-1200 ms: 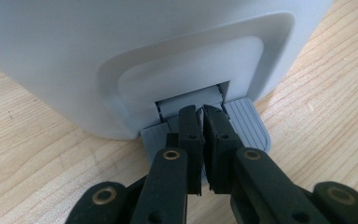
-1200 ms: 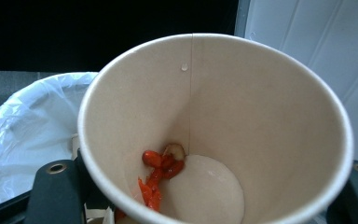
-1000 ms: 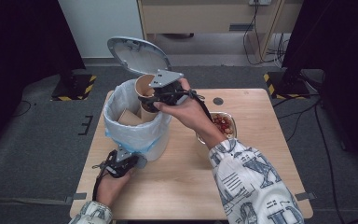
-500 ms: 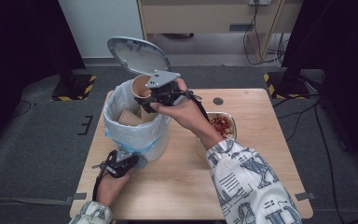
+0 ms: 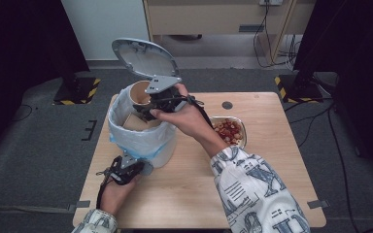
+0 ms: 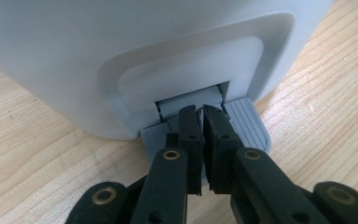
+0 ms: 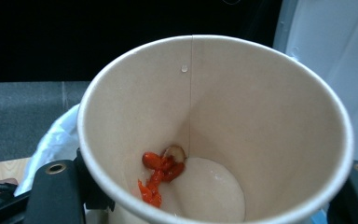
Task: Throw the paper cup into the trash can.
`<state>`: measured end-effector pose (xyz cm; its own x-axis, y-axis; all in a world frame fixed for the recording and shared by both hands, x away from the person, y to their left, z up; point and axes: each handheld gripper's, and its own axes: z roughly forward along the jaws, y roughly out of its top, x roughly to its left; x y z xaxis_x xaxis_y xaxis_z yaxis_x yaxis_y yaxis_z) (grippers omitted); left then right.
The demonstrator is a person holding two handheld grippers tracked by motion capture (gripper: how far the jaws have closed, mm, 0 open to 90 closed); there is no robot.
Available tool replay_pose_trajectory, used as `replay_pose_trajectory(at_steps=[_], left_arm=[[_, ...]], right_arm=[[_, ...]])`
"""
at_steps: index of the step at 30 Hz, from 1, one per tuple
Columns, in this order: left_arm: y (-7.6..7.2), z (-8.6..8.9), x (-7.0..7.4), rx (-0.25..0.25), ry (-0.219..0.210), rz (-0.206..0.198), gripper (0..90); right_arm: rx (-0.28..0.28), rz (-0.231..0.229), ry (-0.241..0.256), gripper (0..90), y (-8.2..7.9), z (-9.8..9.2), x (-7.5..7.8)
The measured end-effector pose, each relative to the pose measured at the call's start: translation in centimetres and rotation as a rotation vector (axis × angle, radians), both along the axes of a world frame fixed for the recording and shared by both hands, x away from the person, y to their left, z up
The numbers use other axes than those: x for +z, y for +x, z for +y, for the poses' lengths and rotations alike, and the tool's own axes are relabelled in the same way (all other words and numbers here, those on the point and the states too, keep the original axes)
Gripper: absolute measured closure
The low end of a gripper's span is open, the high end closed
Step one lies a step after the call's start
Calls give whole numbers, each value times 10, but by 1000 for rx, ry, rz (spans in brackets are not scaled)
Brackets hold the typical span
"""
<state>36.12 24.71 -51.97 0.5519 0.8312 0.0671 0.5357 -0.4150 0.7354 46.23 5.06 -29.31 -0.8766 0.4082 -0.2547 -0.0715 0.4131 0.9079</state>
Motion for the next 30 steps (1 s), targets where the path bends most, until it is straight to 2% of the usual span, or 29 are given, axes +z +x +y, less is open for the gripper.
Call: replay_pose_trajectory(at_steps=[15, 17, 19, 21, 30], left_arm=[[0, 0, 0, 0, -1, 0, 854], [0, 0, 0, 0, -1, 0, 855], [0, 0, 0, 0, -2, 0, 855], [0, 0, 0, 0, -2, 0, 855], [0, 0, 0, 0, -1, 2, 854]], right_arm=[[54, 60, -17, 258, -6, 18, -7], [60, 79, -18, 228, -6, 20, -8], [61, 120, -6, 153, -6, 22, -9], [57, 140, 1, 138, -6, 24, -9], [53, 153, 6, 131, -6, 28, -12]])
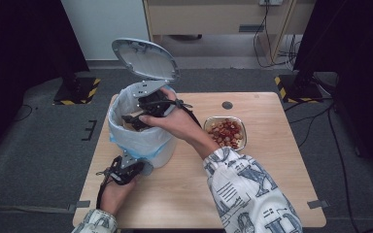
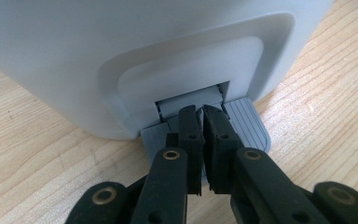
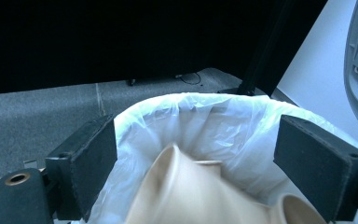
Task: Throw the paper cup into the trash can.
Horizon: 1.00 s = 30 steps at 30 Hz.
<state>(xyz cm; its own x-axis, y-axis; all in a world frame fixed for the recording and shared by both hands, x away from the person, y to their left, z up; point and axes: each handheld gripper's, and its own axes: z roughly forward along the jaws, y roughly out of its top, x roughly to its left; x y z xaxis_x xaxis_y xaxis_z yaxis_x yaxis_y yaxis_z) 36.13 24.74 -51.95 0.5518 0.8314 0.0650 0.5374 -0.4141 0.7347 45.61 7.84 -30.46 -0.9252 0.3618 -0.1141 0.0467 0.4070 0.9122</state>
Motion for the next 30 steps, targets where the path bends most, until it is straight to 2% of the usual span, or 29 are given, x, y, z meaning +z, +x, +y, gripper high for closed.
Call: replay_pose_trajectory(at_steps=[13, 30], left_arm=[[0, 0, 0, 1, -1, 0, 854], [0, 0, 0, 1, -1, 0, 854]], right_arm=[[-26, -1, 8, 122, 2, -8, 1], [-80, 11, 14, 107, 9, -30, 1]])
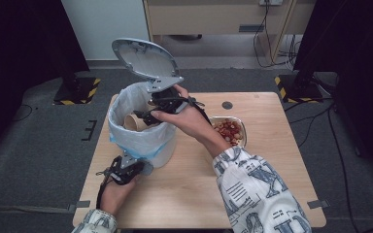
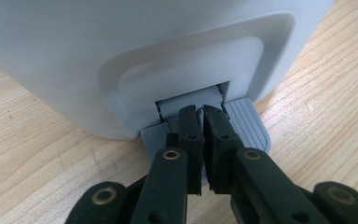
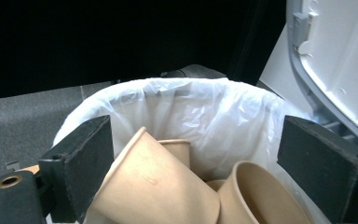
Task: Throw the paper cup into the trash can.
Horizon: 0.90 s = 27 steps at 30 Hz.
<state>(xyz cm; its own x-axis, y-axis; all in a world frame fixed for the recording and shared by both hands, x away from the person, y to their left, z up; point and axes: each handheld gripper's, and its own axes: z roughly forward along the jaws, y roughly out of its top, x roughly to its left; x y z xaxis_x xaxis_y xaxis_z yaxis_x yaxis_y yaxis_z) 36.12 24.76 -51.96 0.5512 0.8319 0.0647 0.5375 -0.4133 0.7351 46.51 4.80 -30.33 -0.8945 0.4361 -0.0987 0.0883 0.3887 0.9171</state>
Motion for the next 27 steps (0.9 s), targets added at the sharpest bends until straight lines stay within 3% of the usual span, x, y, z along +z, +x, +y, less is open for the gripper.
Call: replay_pose_trajectory(at_steps=[27], left_arm=[[0, 0, 0, 1, -2, -2, 854]], right_arm=[[-83, 1, 40, 102, 8, -41, 4]])
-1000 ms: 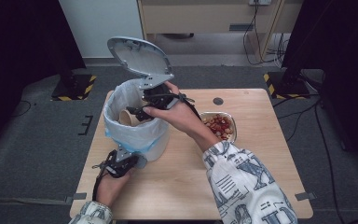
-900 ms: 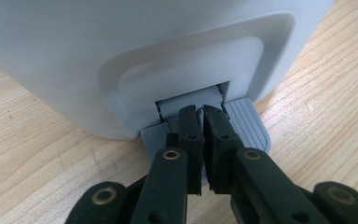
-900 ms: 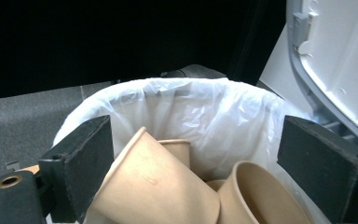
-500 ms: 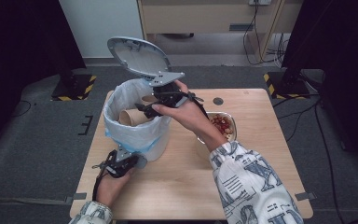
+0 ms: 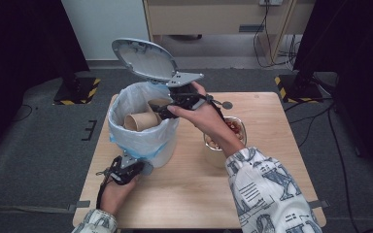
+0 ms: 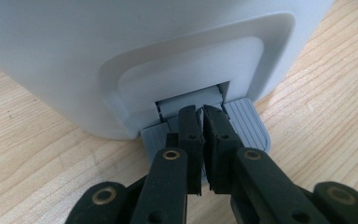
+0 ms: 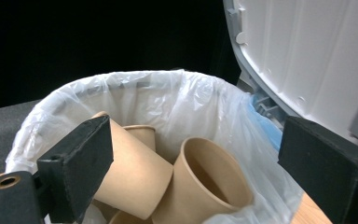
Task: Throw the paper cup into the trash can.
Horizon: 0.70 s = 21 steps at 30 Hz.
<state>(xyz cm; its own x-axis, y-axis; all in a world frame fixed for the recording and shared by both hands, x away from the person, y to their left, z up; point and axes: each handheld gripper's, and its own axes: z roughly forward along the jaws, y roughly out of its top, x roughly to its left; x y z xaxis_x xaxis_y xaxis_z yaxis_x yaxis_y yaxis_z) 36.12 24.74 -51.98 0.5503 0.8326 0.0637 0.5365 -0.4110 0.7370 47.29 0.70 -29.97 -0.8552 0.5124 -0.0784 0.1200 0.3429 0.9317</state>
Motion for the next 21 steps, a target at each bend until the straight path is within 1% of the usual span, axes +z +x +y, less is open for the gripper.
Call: replay_pose_trajectory(at_steps=[21], left_arm=[[0, 0, 0, 0, 2, 0, 854]], right_arm=[[-51, 0, 4, 108, 5, -31, -1]])
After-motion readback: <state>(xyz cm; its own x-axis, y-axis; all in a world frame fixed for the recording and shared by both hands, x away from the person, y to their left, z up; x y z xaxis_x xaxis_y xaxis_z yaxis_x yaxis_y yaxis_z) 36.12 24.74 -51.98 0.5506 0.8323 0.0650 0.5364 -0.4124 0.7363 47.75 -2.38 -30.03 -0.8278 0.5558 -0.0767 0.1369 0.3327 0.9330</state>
